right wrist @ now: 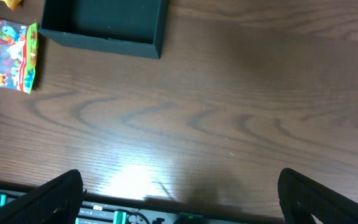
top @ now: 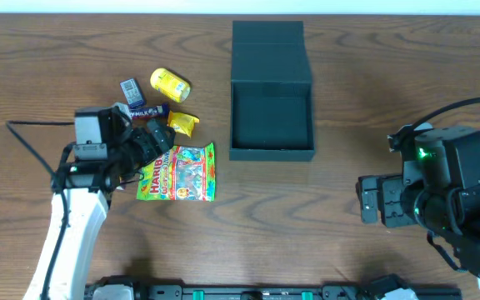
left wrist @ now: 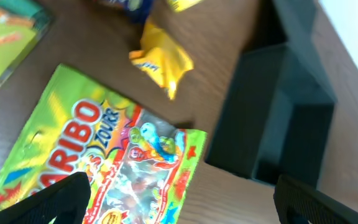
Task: Pack container
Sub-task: 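Reach left gripper to the Haribo bag and grasp it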
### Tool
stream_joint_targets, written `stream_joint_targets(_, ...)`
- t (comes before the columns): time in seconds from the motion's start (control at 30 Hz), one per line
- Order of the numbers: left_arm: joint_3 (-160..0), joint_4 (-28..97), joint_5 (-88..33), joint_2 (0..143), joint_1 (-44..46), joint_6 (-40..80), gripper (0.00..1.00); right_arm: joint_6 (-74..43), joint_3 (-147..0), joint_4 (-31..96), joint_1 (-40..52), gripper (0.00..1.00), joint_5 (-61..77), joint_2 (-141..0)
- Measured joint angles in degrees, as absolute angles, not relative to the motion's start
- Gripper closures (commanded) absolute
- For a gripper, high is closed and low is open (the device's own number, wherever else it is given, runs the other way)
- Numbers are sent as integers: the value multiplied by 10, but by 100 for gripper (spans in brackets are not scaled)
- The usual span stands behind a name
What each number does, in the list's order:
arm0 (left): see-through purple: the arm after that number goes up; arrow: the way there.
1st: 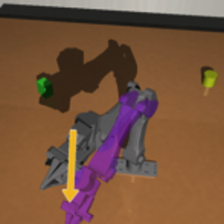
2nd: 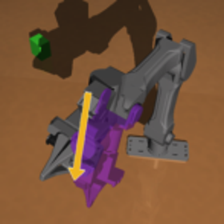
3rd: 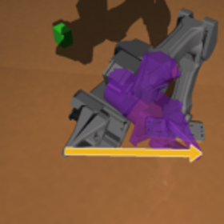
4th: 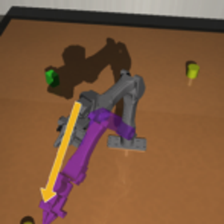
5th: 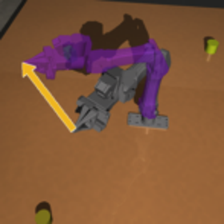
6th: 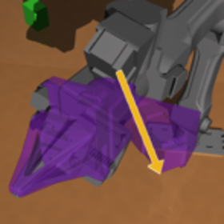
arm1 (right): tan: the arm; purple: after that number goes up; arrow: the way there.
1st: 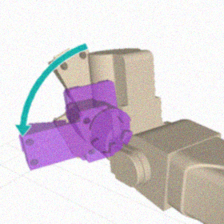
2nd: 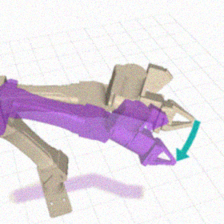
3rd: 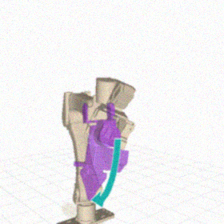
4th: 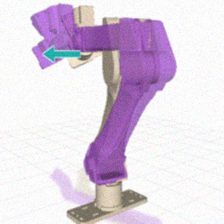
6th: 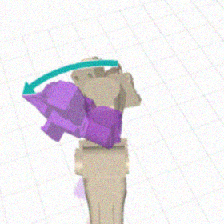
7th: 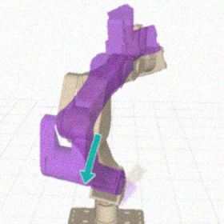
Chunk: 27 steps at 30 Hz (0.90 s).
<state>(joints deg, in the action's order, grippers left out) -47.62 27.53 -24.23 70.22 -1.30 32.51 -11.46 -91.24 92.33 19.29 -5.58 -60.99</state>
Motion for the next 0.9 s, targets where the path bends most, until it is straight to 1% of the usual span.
stream_joint_targets(0.17,-476,306,-162,740,40,412,4,-115,-912,923,193,1,-56,-610)
stream_joint_targets(0.23,-477,321,-132,758,66,472,4,-115,-912,923,193,1,-56,-610)
stream_joint_targets(0.3,-477,335,-103,782,100,564,4,-115,-912,923,193,1,-56,-610)
stream_joint_targets(0.43,-477,348,-85,814,121,681,4,-115,-912,923,193,1,-56,-610)
stream_joint_targets(0.7,-477,345,-92,895,122,797,4,-114,-912,923,193,1,-56,-610)
stream_joint_targets(0.9,-477,309,-101,919,122,835,4,-115,-912,923,193,1,-56,-610)
